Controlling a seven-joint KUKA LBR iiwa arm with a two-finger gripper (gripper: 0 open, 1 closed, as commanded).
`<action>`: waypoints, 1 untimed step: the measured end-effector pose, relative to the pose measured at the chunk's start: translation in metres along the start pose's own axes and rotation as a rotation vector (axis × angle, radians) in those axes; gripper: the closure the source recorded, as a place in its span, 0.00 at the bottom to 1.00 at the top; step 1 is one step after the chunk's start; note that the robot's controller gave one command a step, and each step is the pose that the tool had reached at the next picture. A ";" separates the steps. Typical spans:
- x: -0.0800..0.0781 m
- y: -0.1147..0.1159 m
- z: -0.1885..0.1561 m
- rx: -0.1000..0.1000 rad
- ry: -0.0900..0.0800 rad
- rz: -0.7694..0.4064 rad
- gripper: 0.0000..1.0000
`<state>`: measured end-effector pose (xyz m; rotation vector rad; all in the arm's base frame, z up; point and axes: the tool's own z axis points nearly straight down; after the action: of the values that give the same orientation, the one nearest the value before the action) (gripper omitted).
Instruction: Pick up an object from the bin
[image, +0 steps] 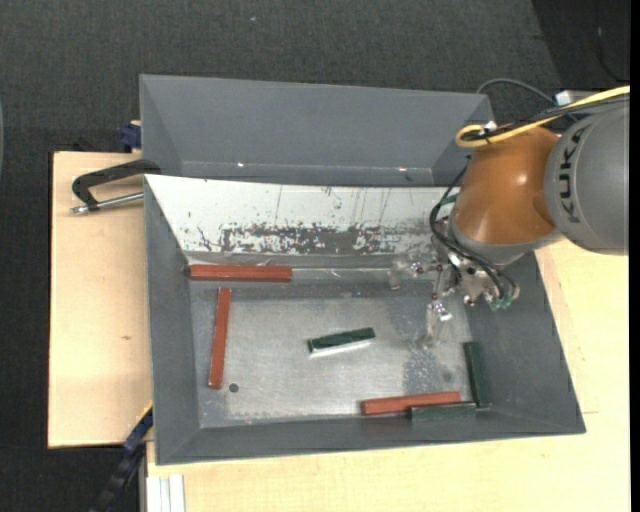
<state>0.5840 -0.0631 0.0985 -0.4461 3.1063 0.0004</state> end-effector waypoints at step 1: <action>-0.025 0.058 0.009 0.000 -0.001 -0.228 0.00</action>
Offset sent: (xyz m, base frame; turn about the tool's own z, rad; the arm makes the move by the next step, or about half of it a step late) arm -0.0725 0.0471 -0.0175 -0.1630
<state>0.5918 -0.0005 0.0900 -0.7960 3.0343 0.0008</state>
